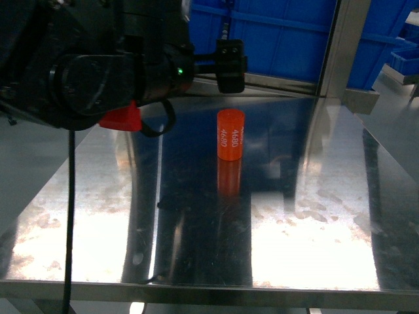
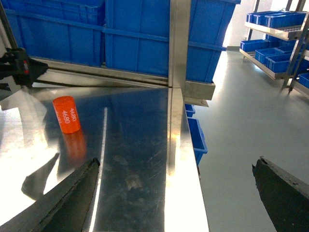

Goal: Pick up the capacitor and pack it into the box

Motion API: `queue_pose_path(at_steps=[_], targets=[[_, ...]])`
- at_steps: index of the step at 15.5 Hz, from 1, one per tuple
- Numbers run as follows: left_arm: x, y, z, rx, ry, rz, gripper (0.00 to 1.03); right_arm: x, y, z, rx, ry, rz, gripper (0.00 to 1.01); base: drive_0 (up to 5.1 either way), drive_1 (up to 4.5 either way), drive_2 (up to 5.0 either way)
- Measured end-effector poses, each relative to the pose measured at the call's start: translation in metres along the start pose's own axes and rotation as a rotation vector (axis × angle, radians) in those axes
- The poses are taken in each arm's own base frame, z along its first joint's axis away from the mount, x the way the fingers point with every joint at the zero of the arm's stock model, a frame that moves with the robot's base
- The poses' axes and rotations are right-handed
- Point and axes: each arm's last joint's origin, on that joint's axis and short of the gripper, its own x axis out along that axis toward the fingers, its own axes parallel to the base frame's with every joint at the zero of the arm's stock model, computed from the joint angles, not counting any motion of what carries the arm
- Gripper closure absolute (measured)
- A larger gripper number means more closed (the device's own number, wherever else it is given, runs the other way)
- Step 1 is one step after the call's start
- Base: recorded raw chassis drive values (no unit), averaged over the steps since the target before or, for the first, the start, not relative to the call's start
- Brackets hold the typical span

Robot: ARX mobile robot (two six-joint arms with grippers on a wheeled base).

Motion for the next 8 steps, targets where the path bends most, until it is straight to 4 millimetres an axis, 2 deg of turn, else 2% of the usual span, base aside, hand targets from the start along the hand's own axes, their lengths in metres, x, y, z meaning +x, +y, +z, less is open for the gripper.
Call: queue_pose_path(at_steps=[3, 8], targets=[[0.021, -0.022, -0.019, 0.035, 0.047, -0.030, 0.05, 0.000, 0.000, 0.000, 0.000, 0.000, 0.000, 0.03, 0.0, 0.00, 0.0], [0.046, -0.020, -0.063, 0.069, 0.166, 0.026, 0.05, 0.000, 0.000, 0.000, 0.000, 0.000, 0.000, 0.03, 0.0, 0.00, 0.0]])
